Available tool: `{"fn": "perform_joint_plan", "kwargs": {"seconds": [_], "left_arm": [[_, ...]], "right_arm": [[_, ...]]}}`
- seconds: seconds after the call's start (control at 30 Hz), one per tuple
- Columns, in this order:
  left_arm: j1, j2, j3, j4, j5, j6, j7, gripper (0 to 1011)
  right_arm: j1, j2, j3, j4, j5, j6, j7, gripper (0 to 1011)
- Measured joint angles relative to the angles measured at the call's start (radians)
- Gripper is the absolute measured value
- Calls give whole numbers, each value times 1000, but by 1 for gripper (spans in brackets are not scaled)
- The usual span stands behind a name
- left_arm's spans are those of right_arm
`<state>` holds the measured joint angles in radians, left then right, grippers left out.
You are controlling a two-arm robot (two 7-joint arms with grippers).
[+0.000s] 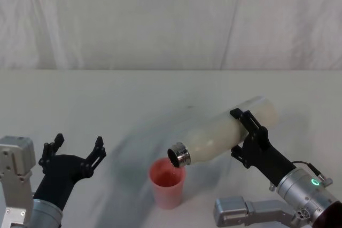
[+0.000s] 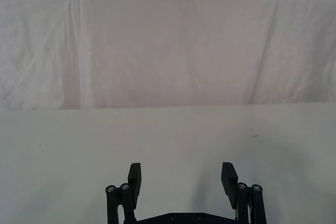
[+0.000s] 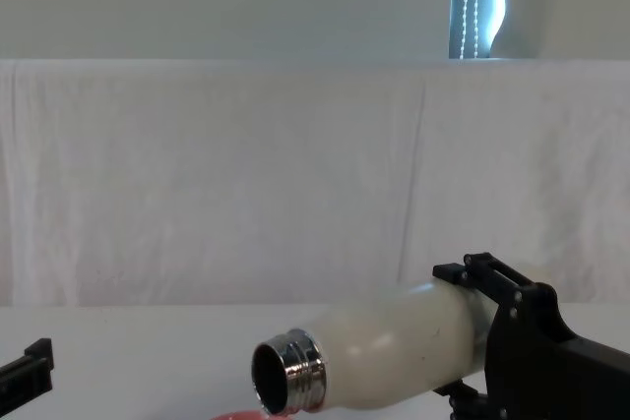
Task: Grasp the thermos with one hand and pour water into the cup lid.
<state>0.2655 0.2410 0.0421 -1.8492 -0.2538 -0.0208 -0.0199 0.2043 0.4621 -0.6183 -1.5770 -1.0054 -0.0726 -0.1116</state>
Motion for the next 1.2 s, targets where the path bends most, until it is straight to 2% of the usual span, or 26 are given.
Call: {"fn": "perform_joint_plan", "kwargs": {"seconds": [1.2], "left_arm": [[0, 0, 0, 0, 0, 0, 0, 1001]], "right_arm": [[1, 3, -1, -2, -4, 1, -1, 960]]}}
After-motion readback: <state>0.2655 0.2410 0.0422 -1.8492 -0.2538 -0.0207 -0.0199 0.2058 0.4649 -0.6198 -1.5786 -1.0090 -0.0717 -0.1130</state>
